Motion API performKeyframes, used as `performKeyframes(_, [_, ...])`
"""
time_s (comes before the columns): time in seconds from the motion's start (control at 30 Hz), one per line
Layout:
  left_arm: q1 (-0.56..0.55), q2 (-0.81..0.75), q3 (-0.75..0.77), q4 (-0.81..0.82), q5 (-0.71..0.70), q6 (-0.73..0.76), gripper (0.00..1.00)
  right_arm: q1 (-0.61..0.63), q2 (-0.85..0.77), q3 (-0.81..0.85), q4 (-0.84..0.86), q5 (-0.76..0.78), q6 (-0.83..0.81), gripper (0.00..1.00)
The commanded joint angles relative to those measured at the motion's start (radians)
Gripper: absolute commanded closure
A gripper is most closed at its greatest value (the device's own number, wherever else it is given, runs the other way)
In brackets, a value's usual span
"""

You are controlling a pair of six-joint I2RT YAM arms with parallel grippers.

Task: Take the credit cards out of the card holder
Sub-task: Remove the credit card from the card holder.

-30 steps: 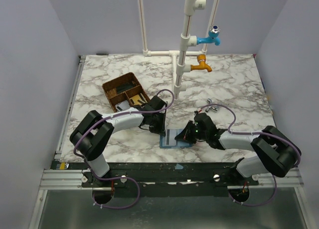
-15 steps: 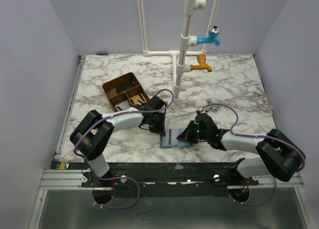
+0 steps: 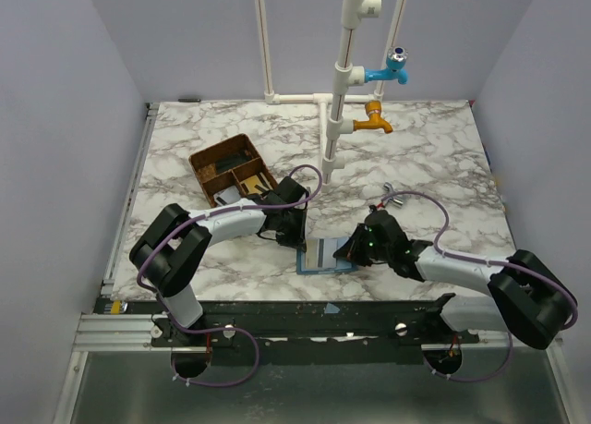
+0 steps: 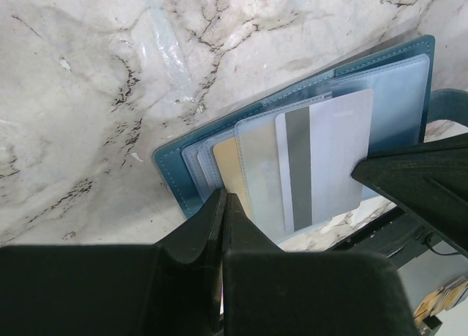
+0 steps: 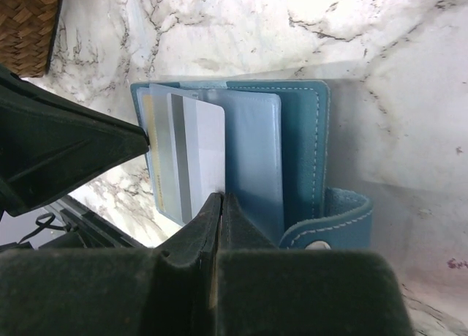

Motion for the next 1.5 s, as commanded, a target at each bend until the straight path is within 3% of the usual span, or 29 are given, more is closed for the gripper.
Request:
performKeyframes(0.0, [0.008, 0.028, -0.021, -0.031, -0.048, 0.033, 1.00, -0.005, -0.039, -0.013, -0.084, 0.068, -0.028, 0.99])
performKeyframes(1.47, [0.008, -0.004, 0.022, -0.065, -0.057, 0.045, 1.00, -0.018, -0.231, 0.031, -0.295, 0.148, -0.059, 0.99])
